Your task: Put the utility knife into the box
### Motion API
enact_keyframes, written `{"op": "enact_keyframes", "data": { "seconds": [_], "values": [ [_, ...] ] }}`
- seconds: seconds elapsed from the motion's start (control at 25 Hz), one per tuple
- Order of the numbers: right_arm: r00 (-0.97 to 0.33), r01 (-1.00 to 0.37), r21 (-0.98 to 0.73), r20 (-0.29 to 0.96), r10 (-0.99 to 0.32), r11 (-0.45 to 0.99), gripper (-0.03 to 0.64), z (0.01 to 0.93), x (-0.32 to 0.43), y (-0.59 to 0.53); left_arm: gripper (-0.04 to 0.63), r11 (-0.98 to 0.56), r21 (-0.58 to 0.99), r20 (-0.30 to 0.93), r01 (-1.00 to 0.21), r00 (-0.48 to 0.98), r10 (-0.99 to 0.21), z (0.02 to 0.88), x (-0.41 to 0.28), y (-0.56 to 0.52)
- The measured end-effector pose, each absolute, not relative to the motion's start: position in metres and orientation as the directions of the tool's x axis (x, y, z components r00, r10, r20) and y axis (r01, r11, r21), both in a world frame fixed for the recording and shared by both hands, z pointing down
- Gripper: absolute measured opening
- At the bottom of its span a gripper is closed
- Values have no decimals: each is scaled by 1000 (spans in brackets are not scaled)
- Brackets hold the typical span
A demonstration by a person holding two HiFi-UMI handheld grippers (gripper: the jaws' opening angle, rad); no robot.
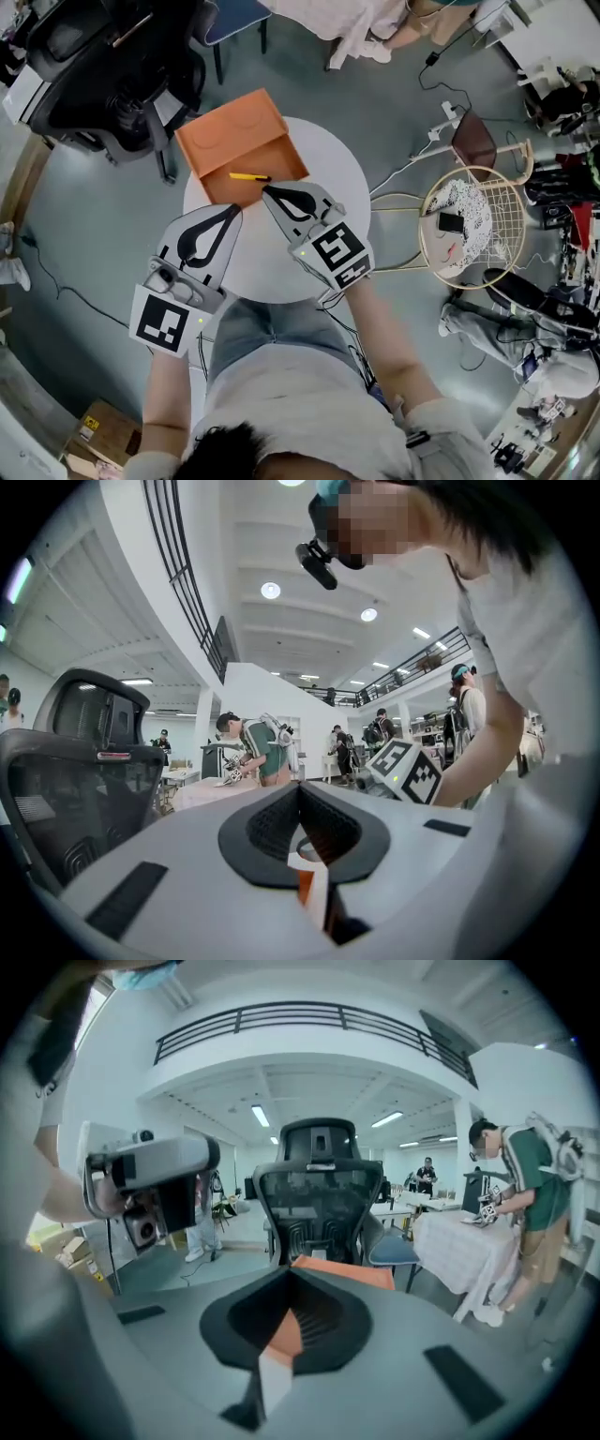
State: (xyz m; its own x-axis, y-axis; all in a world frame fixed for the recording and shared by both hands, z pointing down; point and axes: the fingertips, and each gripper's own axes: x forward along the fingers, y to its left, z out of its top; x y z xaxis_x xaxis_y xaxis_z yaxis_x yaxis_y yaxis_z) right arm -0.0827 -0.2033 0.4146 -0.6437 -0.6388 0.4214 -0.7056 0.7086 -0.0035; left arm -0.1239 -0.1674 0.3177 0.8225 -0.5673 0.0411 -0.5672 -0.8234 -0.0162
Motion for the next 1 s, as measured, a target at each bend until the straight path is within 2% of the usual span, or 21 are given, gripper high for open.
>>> {"op": "enact_keyframes", "data": {
  "seconds": [0.36, 1.0],
  "values": [
    [-654, -753, -50, 168, -738, 656, 8, 317, -65, -160, 9, -866, -36, 1, -499, 867, -499, 291, -96, -147],
    [-651, -758, -25, -37, -759, 651, 8, 242, -76, -120, 9, -877, -62, -37, -476, 879, -475, 258, -105, -130]
  ]
}}
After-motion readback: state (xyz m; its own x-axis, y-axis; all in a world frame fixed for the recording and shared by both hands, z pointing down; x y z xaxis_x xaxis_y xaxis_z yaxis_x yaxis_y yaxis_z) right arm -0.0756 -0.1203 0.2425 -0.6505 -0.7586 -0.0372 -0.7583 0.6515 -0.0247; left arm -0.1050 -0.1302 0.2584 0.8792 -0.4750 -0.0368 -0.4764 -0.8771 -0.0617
